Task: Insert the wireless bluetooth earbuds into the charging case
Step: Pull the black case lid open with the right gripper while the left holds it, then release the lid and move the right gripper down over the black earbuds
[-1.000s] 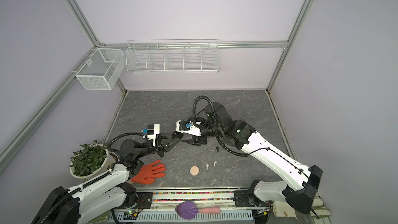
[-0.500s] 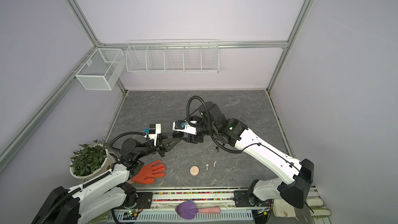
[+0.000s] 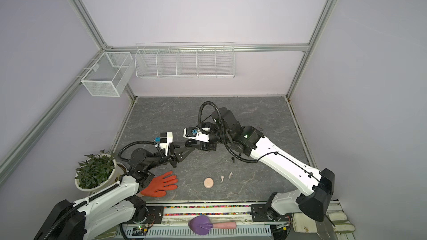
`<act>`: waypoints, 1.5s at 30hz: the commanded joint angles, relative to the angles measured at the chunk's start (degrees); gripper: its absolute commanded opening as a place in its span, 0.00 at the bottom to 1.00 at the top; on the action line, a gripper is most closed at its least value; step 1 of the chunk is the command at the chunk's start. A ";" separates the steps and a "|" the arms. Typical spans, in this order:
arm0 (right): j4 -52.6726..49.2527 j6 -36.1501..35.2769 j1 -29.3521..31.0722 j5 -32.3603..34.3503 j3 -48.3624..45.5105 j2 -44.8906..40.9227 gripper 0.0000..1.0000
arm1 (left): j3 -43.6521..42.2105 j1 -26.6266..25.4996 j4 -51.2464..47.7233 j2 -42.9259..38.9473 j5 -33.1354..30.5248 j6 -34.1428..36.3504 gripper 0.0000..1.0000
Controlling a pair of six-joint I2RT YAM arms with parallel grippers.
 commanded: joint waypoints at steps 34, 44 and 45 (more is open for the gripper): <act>5.32 1.83 0.48 6.72 1.26 1.28 0.65 | -0.73 -0.45 -0.65 0.16 0.92 1.37 0.00; 4.01 8.98 0.48 13.58 5.02 2.89 0.68 | -1.17 -0.46 -0.96 0.11 -0.65 1.04 0.00; 3.02 12.40 0.50 15.61 5.53 2.70 0.68 | -1.32 -0.45 -0.91 0.14 -1.42 0.73 0.00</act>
